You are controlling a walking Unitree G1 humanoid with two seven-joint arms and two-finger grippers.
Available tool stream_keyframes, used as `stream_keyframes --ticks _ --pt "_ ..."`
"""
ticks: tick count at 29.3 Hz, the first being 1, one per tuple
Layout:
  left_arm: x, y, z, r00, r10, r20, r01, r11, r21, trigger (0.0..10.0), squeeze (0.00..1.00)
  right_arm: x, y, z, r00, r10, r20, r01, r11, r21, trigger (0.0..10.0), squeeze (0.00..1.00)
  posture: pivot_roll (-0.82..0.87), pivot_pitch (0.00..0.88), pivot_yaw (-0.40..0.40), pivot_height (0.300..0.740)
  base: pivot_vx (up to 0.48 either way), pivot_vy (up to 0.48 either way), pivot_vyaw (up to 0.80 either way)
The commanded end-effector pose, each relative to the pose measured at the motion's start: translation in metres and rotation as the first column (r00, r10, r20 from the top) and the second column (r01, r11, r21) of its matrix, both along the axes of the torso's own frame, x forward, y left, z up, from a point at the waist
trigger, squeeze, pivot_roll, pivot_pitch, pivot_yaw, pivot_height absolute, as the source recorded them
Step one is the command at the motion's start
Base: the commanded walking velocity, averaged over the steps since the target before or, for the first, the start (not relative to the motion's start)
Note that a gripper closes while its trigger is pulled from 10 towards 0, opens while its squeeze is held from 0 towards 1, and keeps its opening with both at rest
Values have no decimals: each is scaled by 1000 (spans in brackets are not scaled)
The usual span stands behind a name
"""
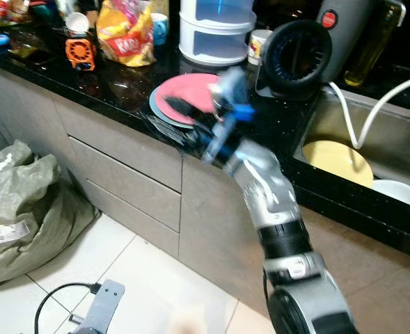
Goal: Kitchen organization
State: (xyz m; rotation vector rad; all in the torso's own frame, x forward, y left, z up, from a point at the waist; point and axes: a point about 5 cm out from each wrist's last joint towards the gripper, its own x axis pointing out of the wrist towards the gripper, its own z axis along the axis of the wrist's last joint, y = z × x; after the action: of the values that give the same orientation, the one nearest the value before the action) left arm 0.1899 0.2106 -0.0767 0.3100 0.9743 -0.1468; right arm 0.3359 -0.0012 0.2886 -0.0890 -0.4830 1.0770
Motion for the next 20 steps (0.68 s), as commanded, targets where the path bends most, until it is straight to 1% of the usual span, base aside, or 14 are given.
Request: stream_keyframes --ticks 1,2,4,7,9,12,13,14,15,16,17,18,19,20 --pt "-6 1 -3 1000 11 -11 -11 1000 0 10000 0 5 9 -4 999 -46 23 47 997 -63 10000 0 138 124 -80 740 0 0 0" --pt "-6 1 -3 1000 11 -11 -11 1000 0 10000 0 5 9 -4 999 -46 23 47 997 -63 10000 0 138 124 -80 740 0 0 0" --pt "-5 1 -2 1000 18 -1 -18 1000 -1 10000 0 10 15 -2 995 -87 44 90 992 -86 10000 0 147 129 -84 740 0 0 0" --pt "-3 1 -1 999 30 13 -29 1000 -6 10000 0 15 19 -1 992 -122 11 123 991 -59 10000 0 159 129 -86 740 0 0 0" --pt "-3 1 -1 1000 25 11 -25 1000 -4 10000 0 16 20 -2 991 -135 12 136 989 -61 10000 0 161 127 -84 740 0 0 0" --pt "-8 0 -3 1000 20 -4 -20 1000 -10 10000 0 21 17 -7 984 -171 -39 170 985 -31 10000 0 160 121 -80 740 0 0 0" --pt "-8 0 -3 1000 20 -4 -20 1000 -10 10000 0 21 17 -7 984 -171 -39 170 985 -31 10000 0 160 121 -80 740 0 0 0" --pt "-10 1 -5 1000 22 -14 -22 1000 -11 10000 0 28 6 -8 968 -173 -180 195 975 109 10000 0 163 114 -78 740 0 0 0" --pt "-10 1 -5 1000 22 -14 -22 1000 -11 10000 0 28 6 -8 968 -173 -180 195 975 109 10000 0 163 114 -78 740 0 0 0" --pt "-11 1 -5 1000 24 -16 -24 1000 -12 10000 0 31 0 -8 958 -157 -239 202 963 177 10000 0 165 112 -78 740 262 0 0" --pt "-11 1 -5 1000 26 -17 -26 1000 -13 10000 0 32 -3 -8 952 -144 -271 206 954 218 10000 0 165 112 -78 740 262 0 0" --pt "-11 1 -5 1000 26 -17 -26 1000 -13 10000 0 32 -3 -8 952 -144 -271 206 954 218 10000 0 165 112 -78 740 262 0 0" --pt "-11 1 -5 999 30 -17 -30 999 -13 10000 0 33 -10 -7 941 -101 -322 202 933 297 10000 0 165 110 -77 740 304 0 0" --pt "-12 2 -5 999 32 -17 -32 999 -13 10000 0 32 -17 -7 931 -26 -365 179 902 394 10000 0 165 107 -75 740 307 0 0"
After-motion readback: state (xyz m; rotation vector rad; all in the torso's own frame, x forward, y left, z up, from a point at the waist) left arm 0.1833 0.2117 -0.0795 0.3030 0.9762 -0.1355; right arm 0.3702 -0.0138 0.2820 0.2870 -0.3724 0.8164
